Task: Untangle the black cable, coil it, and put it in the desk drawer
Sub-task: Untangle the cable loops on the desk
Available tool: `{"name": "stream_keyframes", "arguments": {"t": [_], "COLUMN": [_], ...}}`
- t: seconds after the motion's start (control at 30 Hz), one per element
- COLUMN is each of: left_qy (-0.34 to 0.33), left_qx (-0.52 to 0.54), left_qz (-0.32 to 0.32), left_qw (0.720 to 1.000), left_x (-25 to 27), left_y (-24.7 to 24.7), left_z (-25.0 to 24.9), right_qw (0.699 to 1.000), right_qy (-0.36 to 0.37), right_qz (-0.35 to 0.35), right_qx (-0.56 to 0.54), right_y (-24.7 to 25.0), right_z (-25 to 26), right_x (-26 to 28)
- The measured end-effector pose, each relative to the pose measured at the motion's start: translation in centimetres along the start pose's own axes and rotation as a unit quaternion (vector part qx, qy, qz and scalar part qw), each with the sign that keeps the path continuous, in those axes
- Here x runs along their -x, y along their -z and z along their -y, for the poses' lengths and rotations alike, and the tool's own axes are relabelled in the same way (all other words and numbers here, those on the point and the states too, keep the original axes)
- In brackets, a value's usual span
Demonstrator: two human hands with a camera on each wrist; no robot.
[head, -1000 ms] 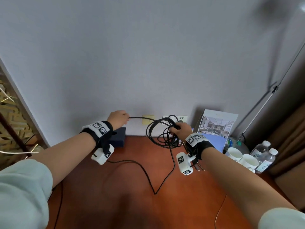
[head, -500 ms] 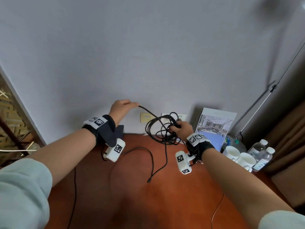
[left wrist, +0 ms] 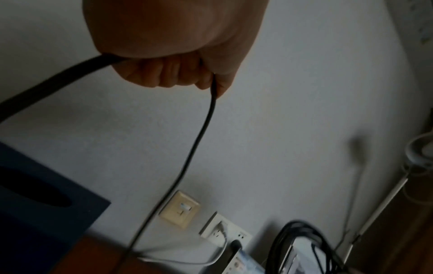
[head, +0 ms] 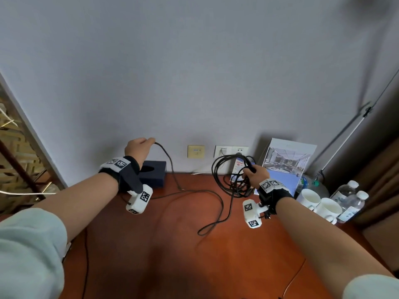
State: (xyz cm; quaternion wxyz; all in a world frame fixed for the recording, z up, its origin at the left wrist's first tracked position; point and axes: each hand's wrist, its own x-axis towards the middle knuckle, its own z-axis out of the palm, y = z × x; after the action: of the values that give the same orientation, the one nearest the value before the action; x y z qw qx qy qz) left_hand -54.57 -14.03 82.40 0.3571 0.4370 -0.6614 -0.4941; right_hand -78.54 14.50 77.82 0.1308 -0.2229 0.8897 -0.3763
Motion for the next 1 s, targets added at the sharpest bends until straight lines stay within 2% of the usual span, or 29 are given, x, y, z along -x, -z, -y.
{"name": "stream_keyframes", "arguments": {"t": [0.07,0.13,0.23,0.3,0.43,0.5,0.6,0.73,0.87,1.0], "left_qy": [-0.003,0.004,0.022,0.032,0.044,0.026,0.016,0.013,0.041,0.015], "left_qx": [-0.092,-0.156,-0.259,-0.293,-0.312,-0.291,-0.189,-0.093,-0.013,0.054], "left_qz": [0.033,0.1,0.233,0.288,0.327,0.358,0.401,0.436,0.426,0.392], "left_qw": [0.995,0.983,0.937,0.911,0.891,0.887,0.896,0.895,0.903,0.918], "left_x": [0.0,0.0,0.7,1.1,1.8,2.6,4.1,5.8,6.4,6.2], "left_y": [-0.9,-1.9,-3.5,-4.1,-4.4,-4.5,-4.8,-5.5,-6.8,-7.6], "left_z": [0.8,1.7,2.6,2.9,3.2,2.4,0.6,-1.4,-2.0,-2.0], "right_qw": [1.0,0.998,0.992,0.983,0.961,0.95,0.937,0.897,0.854,0.819], "right_qy": [0.017,0.042,0.068,0.062,0.021,-0.009,-0.045,-0.08,-0.092,-0.102], "right_qz": [-0.012,-0.019,-0.011,-0.006,0.0,0.011,0.023,0.051,0.088,0.122], "right_qx": [-0.024,-0.04,-0.103,-0.173,-0.274,-0.311,-0.345,-0.432,-0.505,-0.551], "right_y": [-0.3,-0.5,-1.0,-1.4,-1.7,-1.5,-1.2,-1.2,-1.0,-0.6], "right_z": [0.9,2.2,4.1,4.7,5.5,6.0,6.5,7.2,8.6,9.6], "right_x": [0.0,0.1,0.4,0.5,0.6,0.7,0.7,0.6,1.1,1.7]}}
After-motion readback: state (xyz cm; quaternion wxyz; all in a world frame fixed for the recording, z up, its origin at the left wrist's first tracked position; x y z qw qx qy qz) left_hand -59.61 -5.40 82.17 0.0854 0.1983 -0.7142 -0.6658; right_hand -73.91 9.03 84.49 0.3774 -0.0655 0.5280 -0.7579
